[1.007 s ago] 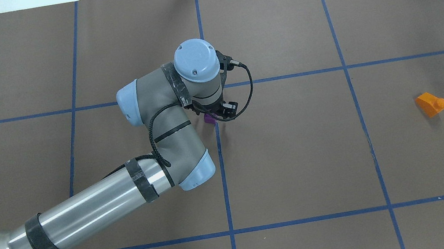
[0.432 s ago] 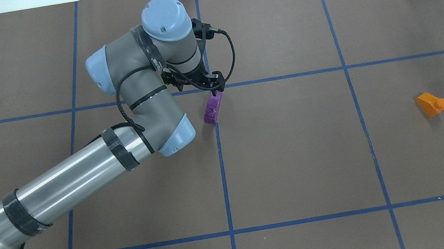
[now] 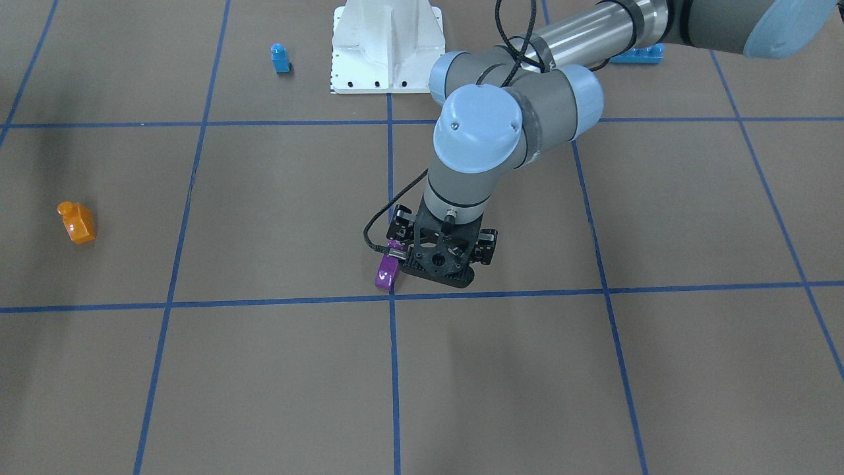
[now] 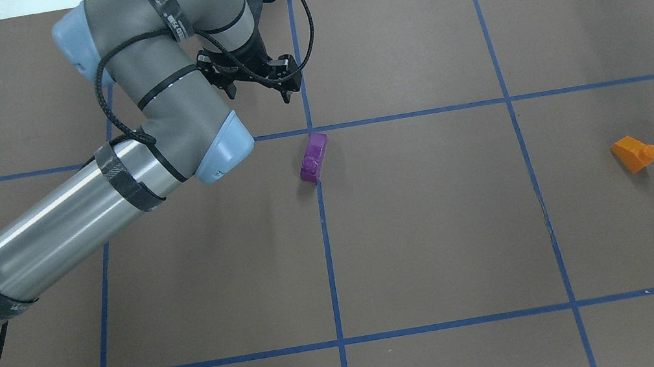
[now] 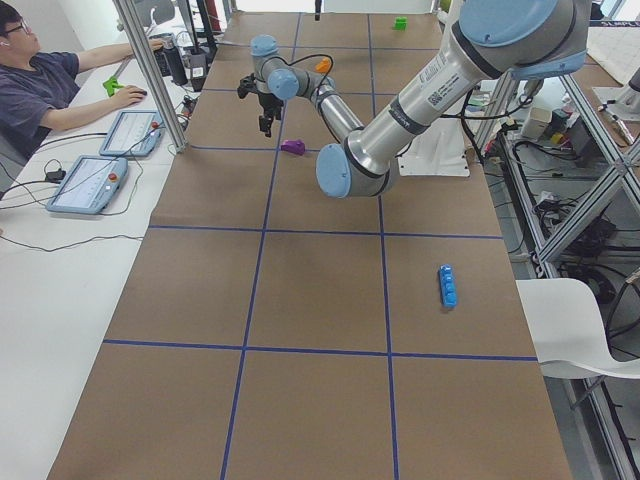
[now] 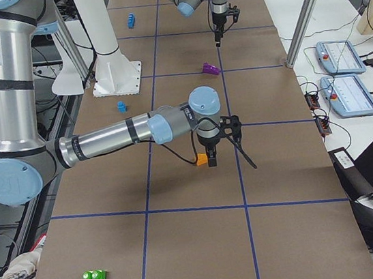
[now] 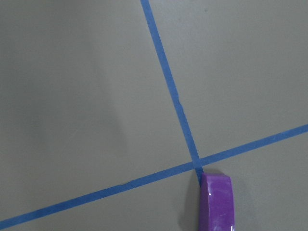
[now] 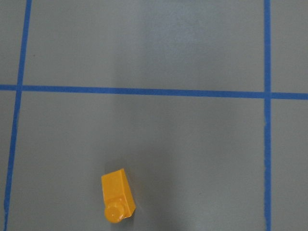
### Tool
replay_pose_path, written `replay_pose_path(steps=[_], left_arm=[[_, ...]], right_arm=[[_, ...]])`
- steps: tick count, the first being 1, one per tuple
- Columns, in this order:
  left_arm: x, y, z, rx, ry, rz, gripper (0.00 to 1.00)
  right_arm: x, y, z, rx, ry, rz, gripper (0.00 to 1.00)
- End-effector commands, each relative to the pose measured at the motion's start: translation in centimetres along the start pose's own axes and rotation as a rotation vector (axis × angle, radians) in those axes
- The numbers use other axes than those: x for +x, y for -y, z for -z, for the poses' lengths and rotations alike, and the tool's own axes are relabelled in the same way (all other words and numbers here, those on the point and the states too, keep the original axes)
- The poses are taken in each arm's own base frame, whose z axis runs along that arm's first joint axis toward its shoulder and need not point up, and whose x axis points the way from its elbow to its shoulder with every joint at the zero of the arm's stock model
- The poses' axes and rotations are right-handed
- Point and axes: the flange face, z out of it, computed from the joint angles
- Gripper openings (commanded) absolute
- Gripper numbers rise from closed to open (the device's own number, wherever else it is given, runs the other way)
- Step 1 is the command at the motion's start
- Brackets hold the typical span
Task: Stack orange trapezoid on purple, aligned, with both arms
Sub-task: 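Release the purple block and raise the left gripper away, then grasp the orange trapezoid block with the right gripper while the left arm withdraws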
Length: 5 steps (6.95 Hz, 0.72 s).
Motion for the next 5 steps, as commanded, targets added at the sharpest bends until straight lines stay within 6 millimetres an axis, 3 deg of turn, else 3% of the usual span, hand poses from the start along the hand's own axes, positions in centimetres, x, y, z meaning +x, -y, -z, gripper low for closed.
replay_pose_path(steps=[1,2,3,5], left_arm=[[-4.5,-2.2,2.9,-0.013,0.044,-0.046,1.00],[-5.5,-2.6,3.1,-0.007,0.046,-0.042,1.00],[-5.8,-2.4,3.3,-0.004,0.050,-0.040,1.00],[-6.2,-2.3,3.5,-0.001,0.052,-0.035,1.00]], right_arm=[[-3.3,-2.7,-5.0,-0.023,0.014,0.125,1.00],[-5.5,-3.4,-8.0,-0.039,-0.035,0.209,1.00],[-5.5,-4.2,-11.2,-0.055,-0.042,0.247,1.00],[-6.4,-3.4,-13.2,-0.070,-0.029,0.234,1.00]])
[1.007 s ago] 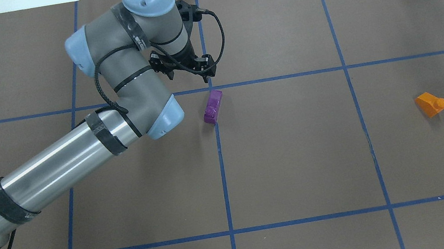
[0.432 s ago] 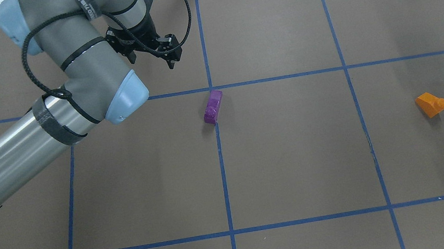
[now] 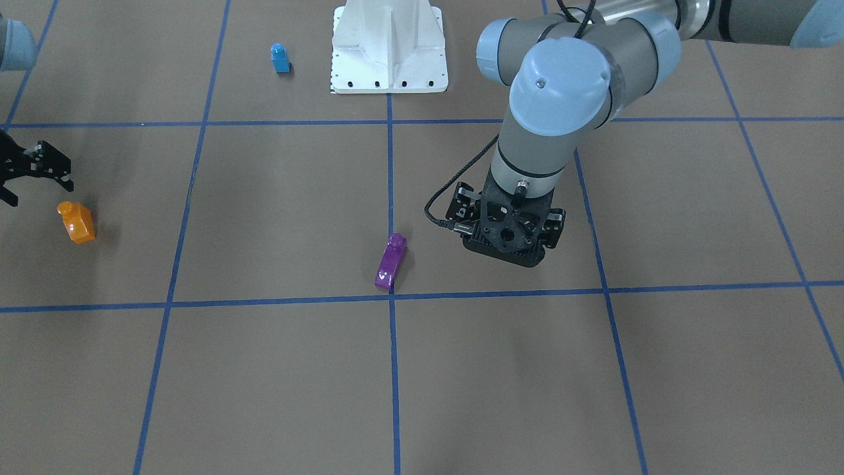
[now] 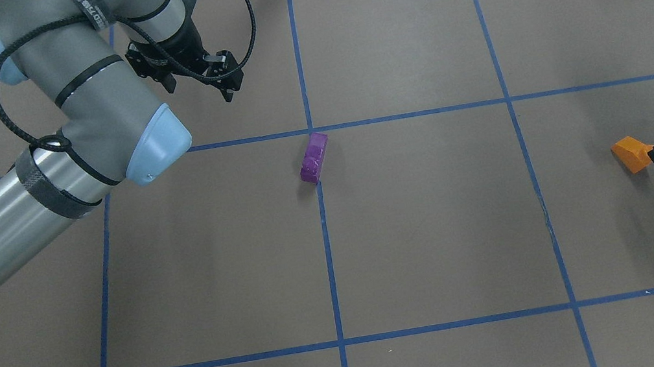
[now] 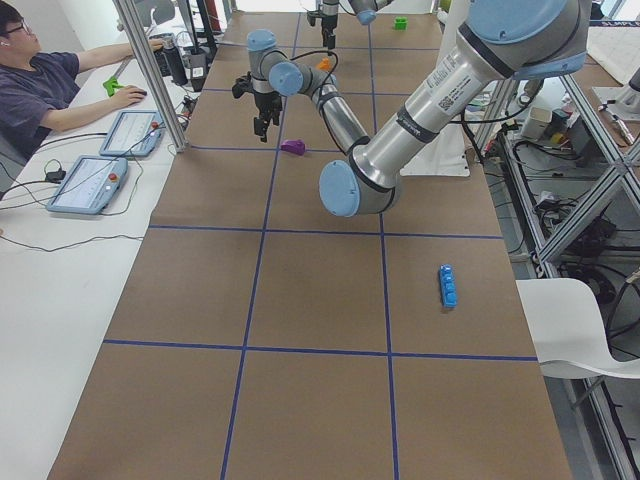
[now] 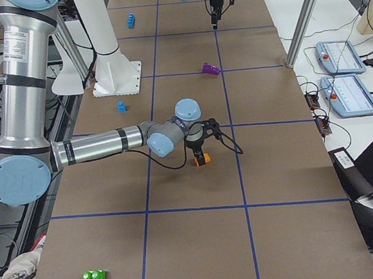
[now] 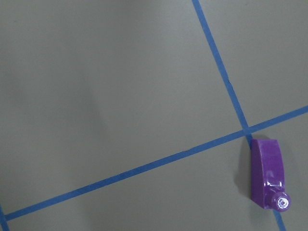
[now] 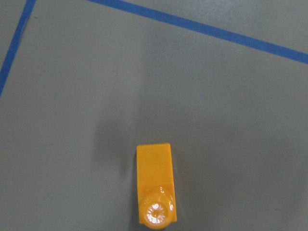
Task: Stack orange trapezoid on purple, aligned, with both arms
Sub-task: 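Grasp the orange trapezoid block with the right gripper while the left arm withdraws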
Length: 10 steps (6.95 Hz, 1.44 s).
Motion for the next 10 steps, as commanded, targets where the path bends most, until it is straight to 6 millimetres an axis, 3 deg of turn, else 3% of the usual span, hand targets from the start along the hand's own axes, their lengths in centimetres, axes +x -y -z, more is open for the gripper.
replay_pose_path(steps=[1,3,4,5,7,9,10], left_arm=[[-0.2,0.0,0.1,0.001,0.002,0.002,1.00],[-0.3,0.1,0.0,0.001,0.004,0.003,1.00],[-0.4,0.0,0.0,0.000,0.004,0.003,1.00],[-0.4,0.1,-0.1,0.001,0.006,0.003,1.00],[-0.4,0.0,-0.1,-0.001,0.003,0.003,1.00],[-1.3,0.5,0.7,0.011,0.007,0.016,1.00],[-3.5,0.0,0.5,0.010,0.019,0.008,1.00]], right_arm=[[-1.0,1.8,-2.7,-0.020,0.011,-0.022,1.00],[-0.4,1.9,-4.9,-0.055,0.000,-0.040,1.00],[-0.4,1.8,-5.0,-0.062,0.005,-0.041,0.77],[-0.4,1.6,-5.2,-0.083,0.020,-0.047,0.46],[-0.7,1.6,-4.8,-0.084,0.035,-0.045,0.00],[-2.9,2.6,-3.0,-0.080,0.102,-0.054,0.00],[-4.8,6.2,-0.8,-0.061,0.119,-0.121,0.00]])
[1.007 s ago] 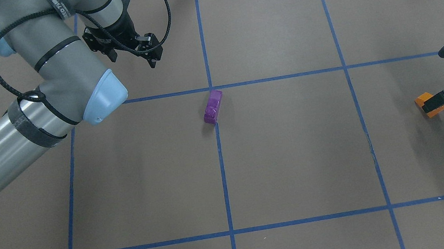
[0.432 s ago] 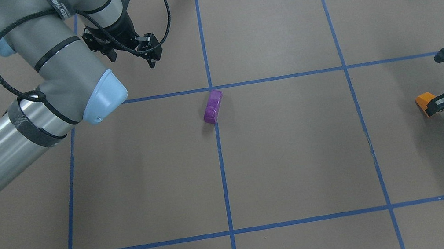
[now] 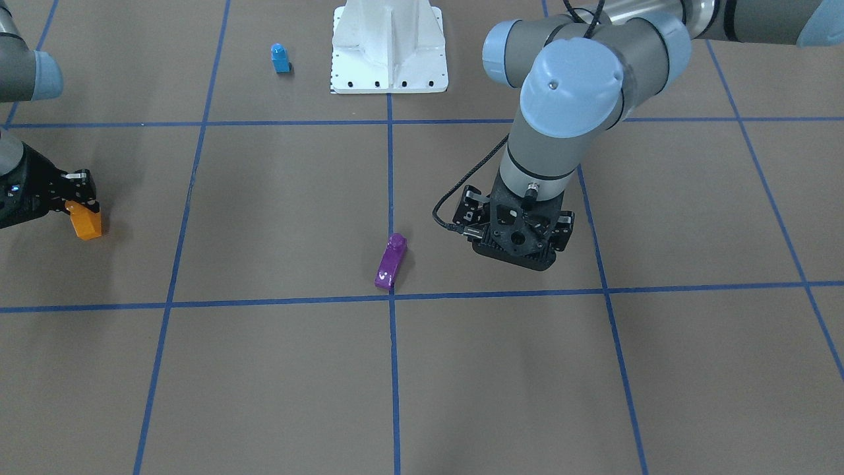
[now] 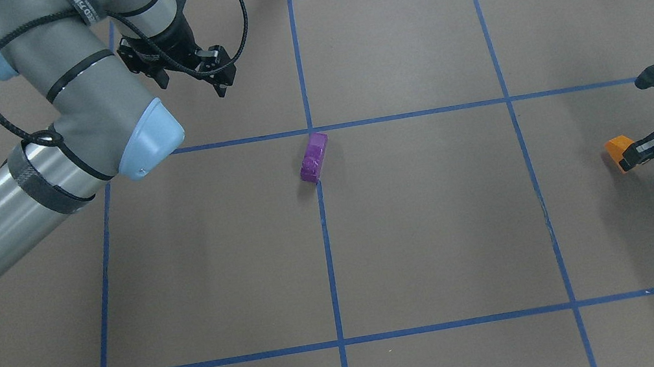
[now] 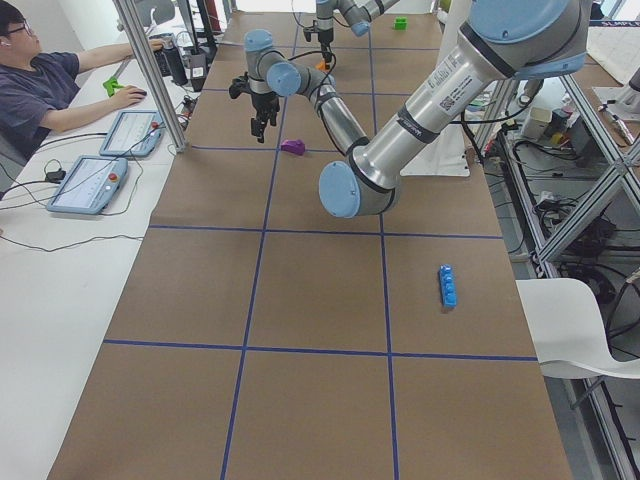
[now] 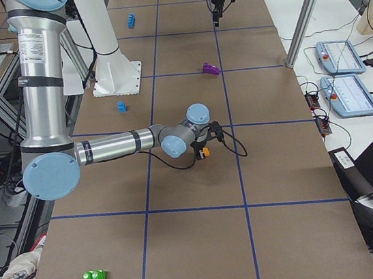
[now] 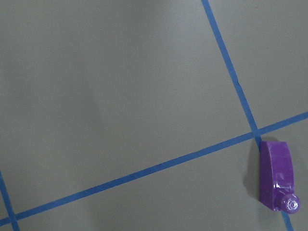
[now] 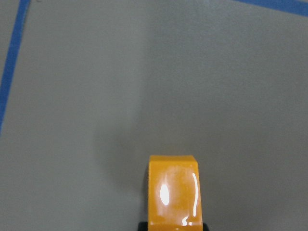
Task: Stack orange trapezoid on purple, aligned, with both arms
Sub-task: 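Carry the orange block with the right gripper over the purple block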
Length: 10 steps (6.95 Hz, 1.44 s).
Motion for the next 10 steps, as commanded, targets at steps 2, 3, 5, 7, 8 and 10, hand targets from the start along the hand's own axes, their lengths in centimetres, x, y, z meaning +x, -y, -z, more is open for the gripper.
replay_pose_path(steps=[2,3,5,7,8,10], left_arm=[[-9.9,-1.6,-0.4,-0.008,0.060,-0.064,1.00],[-14.2,-1.8,-0.2,-0.014,0.087,-0.100,1.00],[-22.5,-3.5,0.1,-0.042,0.108,-0.163,1.00],[-27.1,-4.4,0.3,-0.058,0.131,-0.188,1.00],[-28.6,-4.7,0.0,-0.071,0.135,-0.196,1.00],[-29.5,-5.2,-0.5,-0.074,0.136,-0.192,1.00]], right_arm=[[-9.7,8.4,6.0,0.019,0.035,-0.162,0.00],[-15.7,12.2,8.0,0.016,0.045,-0.261,0.00],[-28.7,16.0,9.4,-0.035,0.054,-0.441,0.00],[-39.6,17.3,6.2,0.011,0.017,-0.660,0.00],[-44.2,19.0,4.8,0.015,-0.001,-0.735,0.00],[-50.3,20.8,3.1,-0.004,-0.020,-0.759,0.00]])
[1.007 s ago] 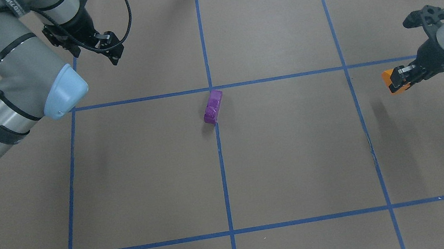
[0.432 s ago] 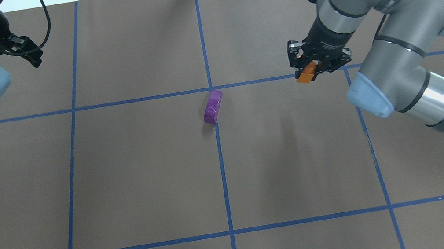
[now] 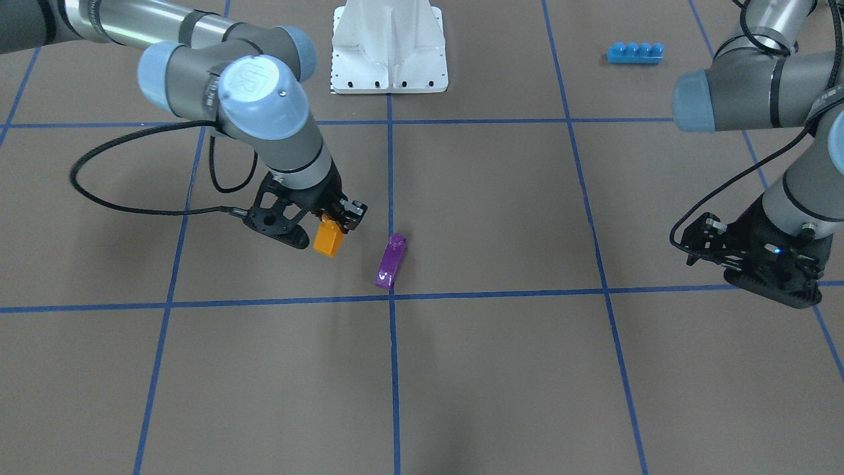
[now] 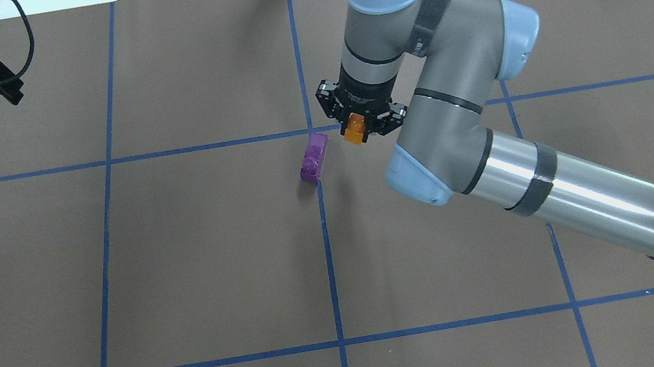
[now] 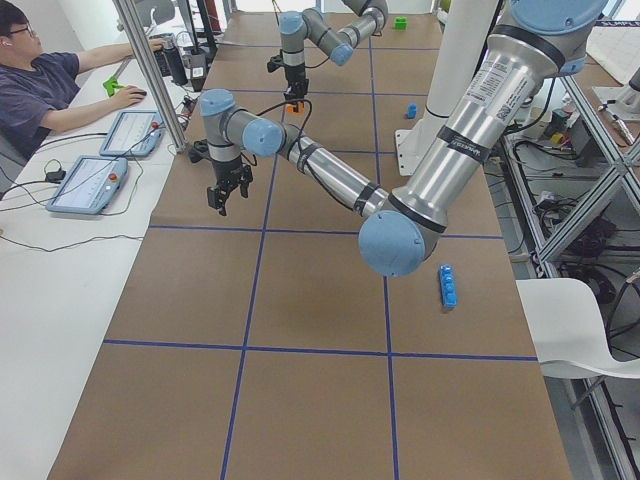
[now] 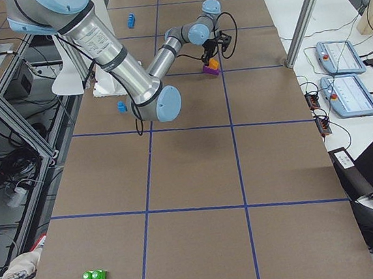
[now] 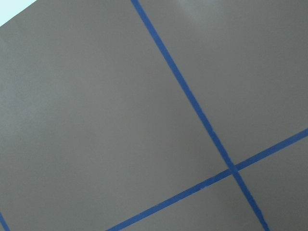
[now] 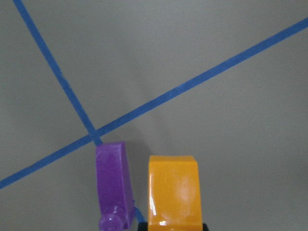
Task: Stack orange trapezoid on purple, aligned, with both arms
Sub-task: 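Carry the orange block with the right gripper over the purple block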
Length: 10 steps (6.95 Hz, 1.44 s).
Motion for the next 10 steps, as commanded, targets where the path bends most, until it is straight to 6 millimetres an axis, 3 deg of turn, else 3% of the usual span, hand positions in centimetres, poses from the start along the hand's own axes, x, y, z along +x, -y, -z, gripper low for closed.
replay_pose_path(steps=[1,2,3,10], left_arm=[[-0.7,-0.6,-0.6,-0.006,0.001,0.002,1.00],[-0.8,-1.0,-1.1,-0.013,0.000,0.005,1.00],[-0.9,-1.1,-1.2,-0.016,0.000,0.007,1.00],[-1.5,-1.9,-2.5,-0.025,0.001,0.009,1.00]], right_arm=[[-3.6,-2.2,-1.7,-0.001,-0.021,-0.025,0.00],[-4.5,-2.0,-2.6,0.001,-0.038,-0.029,0.00],[-5.7,-3.1,-3.8,0.033,-0.054,-0.016,0.00],[-5.7,-4.0,-5.3,0.053,-0.051,0.074,0.00]])
